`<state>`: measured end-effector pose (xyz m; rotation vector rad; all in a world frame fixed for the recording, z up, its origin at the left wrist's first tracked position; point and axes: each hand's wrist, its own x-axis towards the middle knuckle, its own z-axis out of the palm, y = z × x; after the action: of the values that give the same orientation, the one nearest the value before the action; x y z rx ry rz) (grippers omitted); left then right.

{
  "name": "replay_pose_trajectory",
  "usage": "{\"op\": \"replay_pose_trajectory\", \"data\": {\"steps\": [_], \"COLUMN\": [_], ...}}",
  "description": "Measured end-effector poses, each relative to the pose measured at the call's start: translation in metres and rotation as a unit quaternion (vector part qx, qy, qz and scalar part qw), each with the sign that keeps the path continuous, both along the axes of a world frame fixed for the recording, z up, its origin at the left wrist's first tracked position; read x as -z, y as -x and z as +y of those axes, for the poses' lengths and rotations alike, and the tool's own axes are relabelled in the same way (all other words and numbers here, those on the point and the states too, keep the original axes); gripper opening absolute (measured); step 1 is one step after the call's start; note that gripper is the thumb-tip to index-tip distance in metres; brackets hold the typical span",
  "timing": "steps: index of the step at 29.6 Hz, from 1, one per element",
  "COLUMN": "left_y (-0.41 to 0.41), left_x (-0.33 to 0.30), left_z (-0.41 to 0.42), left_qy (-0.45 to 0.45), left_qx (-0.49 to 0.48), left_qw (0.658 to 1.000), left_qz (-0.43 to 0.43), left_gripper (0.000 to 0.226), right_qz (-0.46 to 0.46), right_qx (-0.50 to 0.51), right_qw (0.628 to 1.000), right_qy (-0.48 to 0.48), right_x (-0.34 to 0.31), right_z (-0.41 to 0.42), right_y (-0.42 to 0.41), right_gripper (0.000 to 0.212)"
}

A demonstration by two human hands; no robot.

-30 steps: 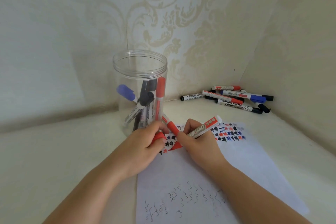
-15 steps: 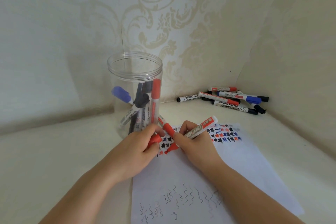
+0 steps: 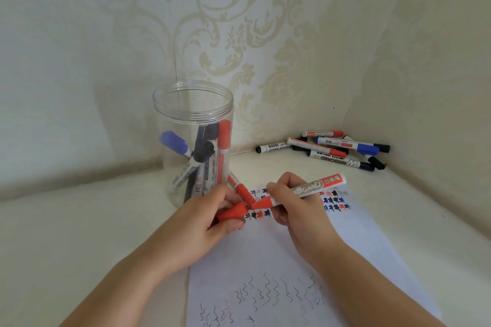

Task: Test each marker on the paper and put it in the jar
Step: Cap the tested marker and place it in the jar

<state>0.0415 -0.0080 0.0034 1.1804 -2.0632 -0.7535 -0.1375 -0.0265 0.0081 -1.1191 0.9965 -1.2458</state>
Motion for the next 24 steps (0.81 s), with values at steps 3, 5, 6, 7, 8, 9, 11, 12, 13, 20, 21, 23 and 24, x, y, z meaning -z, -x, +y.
{"op": "replay_pose_trajectory", "data": {"steps": [3, 5, 6, 7, 8, 9, 11, 12, 13, 20, 21, 23, 24], "left_y": [0.001, 0.003, 0.003, 0.003, 0.002, 0.002, 0.003, 0.004, 0.005, 0.016, 0.018, 0.019, 0.018], "left_x": [0.001, 0.002, 0.002, 0.002, 0.002, 0.003, 0.004, 0.005, 0.007, 0.012, 0.012, 0.011, 0.011], "left_z": [0.001, 0.002, 0.002, 0.001, 0.001, 0.0, -0.001, 0.0, 0.0, 0.003, 0.003, 0.002, 0.003], "left_qy": [0.014, 0.028, 0.038, 0.051, 0.062, 0.069, 0.077, 0.08, 0.085, 0.181, 0.191, 0.198, 0.196], "left_qx": [0.016, 0.023, 0.021, 0.016, 0.007, -0.003, -0.02, -0.023, -0.025, -0.039, -0.039, -0.033, -0.03], "left_qw": [1.0, 0.999, 0.999, 0.999, 0.998, 0.998, 0.997, 0.996, 0.996, 0.979, 0.977, 0.976, 0.977], "left_qz": [0.007, 0.004, 0.002, 0.001, 0.003, 0.006, -0.003, -0.014, -0.027, -0.082, -0.086, -0.087, -0.084], "left_gripper": [0.028, 0.021, 0.017, 0.016, 0.018, 0.02, 0.022, 0.022, 0.025, 0.062, 0.064, 0.062, 0.059], "right_qz": [0.018, 0.049, 0.064, 0.076, 0.083, 0.08, 0.055, 0.054, 0.069, 0.004, -0.011, -0.026, -0.032], "right_qx": [-0.025, -0.061, -0.08, -0.092, -0.098, -0.097, -0.076, -0.059, -0.042, 0.027, 0.028, 0.025, 0.022], "right_qw": [1.0, 0.997, 0.995, 0.993, 0.992, 0.992, 0.995, 0.996, 0.995, 0.994, 0.994, 0.994, 0.994], "right_qy": [0.003, 0.016, 0.022, 0.024, 0.021, 0.01, -0.029, -0.044, -0.054, -0.102, -0.101, -0.101, -0.101], "right_x": [0.002, 0.003, 0.003, 0.001, -0.001, -0.003, -0.006, -0.007, -0.007, -0.007, -0.006, -0.004, -0.004], "right_z": [0.001, 0.005, 0.007, 0.008, 0.008, 0.007, 0.005, 0.005, 0.005, 0.009, 0.01, 0.011, 0.012], "right_y": [-0.002, -0.004, -0.005, -0.006, -0.005, -0.004, -0.001, -0.001, -0.001, -0.009, -0.01, -0.011, -0.012], "right_gripper": [0.034, 0.026, 0.021, 0.017, 0.016, 0.02, 0.037, 0.043, 0.044, 0.043, 0.04, 0.037, 0.037]}}
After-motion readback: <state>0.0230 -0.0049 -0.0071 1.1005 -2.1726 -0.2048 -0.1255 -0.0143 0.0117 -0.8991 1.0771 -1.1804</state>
